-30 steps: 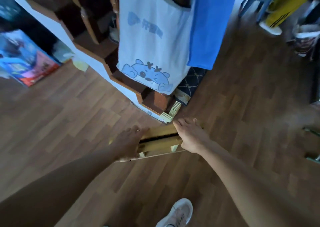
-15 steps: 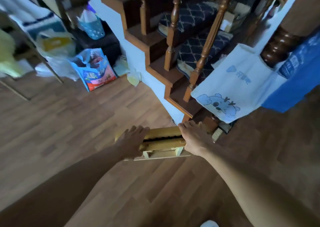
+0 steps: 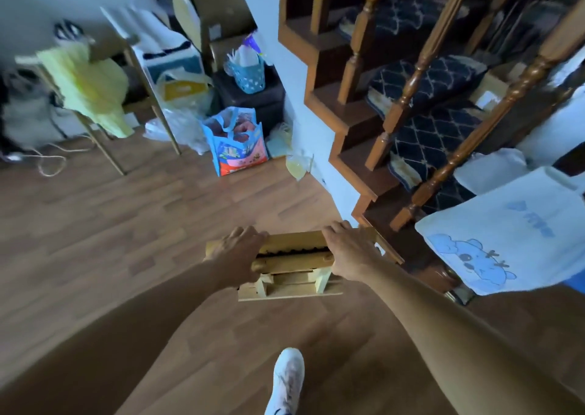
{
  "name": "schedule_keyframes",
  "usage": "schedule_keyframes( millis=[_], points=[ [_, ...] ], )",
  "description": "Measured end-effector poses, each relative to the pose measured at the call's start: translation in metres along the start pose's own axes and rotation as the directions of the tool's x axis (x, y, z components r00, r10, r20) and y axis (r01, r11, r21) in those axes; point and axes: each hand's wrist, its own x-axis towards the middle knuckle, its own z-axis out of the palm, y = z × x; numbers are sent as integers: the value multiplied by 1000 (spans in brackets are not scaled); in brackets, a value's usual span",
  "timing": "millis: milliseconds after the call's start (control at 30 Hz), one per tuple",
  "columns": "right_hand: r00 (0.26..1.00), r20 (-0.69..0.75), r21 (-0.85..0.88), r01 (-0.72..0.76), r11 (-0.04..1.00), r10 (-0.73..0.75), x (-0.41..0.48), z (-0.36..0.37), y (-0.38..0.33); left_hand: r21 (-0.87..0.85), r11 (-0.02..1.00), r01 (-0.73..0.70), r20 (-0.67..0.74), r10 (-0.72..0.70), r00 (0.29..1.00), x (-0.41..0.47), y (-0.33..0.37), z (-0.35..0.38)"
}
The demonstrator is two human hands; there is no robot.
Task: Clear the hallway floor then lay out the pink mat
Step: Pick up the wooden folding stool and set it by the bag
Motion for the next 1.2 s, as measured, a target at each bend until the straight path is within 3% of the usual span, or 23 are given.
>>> schedule_keyframes(
  millis=[567,1200],
  points=[
    [991,45,12,123,992,-124,223,-73,-10,-2,982,190,23,-190,981,102,-153,-74],
    [997,54,16,47,999,-48,475,-137,-90,-32,989,146,56,-144,988,234,-403,-136]
  ],
)
